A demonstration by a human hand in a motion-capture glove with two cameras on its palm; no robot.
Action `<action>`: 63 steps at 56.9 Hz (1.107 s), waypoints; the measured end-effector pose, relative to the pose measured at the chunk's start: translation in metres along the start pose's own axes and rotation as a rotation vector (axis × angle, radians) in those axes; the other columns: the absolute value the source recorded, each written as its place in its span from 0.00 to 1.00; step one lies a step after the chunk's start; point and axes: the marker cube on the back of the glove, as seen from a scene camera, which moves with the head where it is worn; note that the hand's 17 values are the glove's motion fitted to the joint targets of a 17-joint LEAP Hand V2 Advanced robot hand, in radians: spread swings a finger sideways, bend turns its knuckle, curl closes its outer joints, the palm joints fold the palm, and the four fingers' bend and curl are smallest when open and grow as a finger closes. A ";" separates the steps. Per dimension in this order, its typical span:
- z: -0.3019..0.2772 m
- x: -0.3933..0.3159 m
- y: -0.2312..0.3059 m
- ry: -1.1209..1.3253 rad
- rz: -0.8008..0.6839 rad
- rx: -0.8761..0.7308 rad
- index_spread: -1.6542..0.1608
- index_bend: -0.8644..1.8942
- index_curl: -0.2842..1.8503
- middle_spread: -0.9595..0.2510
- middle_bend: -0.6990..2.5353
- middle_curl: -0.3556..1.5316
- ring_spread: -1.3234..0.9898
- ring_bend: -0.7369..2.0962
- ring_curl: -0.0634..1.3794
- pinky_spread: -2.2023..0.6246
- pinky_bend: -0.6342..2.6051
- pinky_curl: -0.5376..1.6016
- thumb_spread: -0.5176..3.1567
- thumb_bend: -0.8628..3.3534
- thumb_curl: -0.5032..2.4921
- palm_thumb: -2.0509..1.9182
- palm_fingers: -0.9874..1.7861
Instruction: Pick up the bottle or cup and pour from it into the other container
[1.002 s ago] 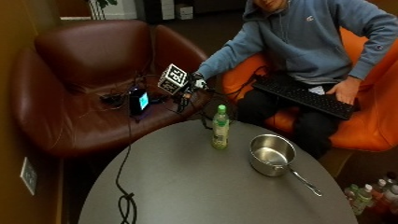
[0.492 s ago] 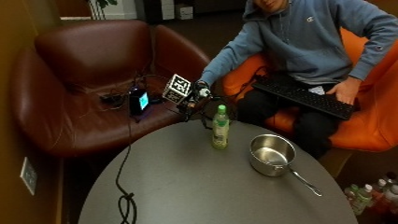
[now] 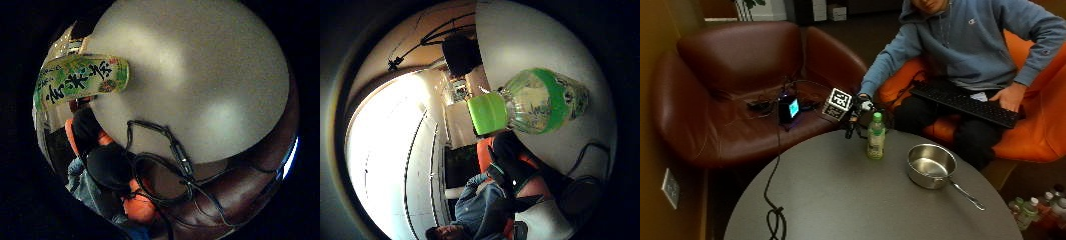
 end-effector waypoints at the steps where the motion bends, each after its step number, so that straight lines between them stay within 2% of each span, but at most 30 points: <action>1: 0.001 0.000 0.000 -0.006 -0.002 -0.001 0.67 0.36 0.22 0.65 0.27 0.34 0.53 0.37 0.25 0.85 0.35 0.42 0.36 0.20 0.28 0.64 0.34; 32: 0.024 -0.003 -0.014 -0.115 -0.029 0.058 0.67 0.36 0.22 0.64 0.27 0.34 0.52 0.39 0.25 0.85 0.35 0.42 0.36 0.20 0.28 0.66 0.35; 46: 0.042 -0.016 -0.030 -0.140 -0.071 0.136 0.68 0.37 0.23 0.64 0.28 0.35 0.52 0.39 0.25 0.84 0.34 0.41 0.36 0.20 0.28 0.67 0.39; 52: 0.050 -0.021 -0.034 -0.186 -0.100 0.229 0.68 0.38 0.24 0.64 0.28 0.35 0.52 0.39 0.25 0.84 0.33 0.40 0.36 0.20 0.29 0.69 0.43; 60: 0.056 -0.028 -0.040 -0.261 -0.088 0.329 0.71 0.42 0.28 0.65 0.29 0.36 0.51 0.40 0.25 0.82 0.30 0.39 0.36 0.22 0.31 0.74 0.60; 61: 0.057 -0.029 -0.042 -0.264 -0.083 0.342 0.71 0.42 0.28 0.65 0.28 0.36 0.51 0.39 0.24 0.82 0.29 0.39 0.36 0.22 0.31 0.74 0.59; 63: 0.057 -0.034 -0.047 -0.270 -0.069 0.367 0.73 0.43 0.29 0.66 0.30 0.38 0.50 0.40 0.25 0.81 0.28 0.38 0.36 0.22 0.32 0.75 0.65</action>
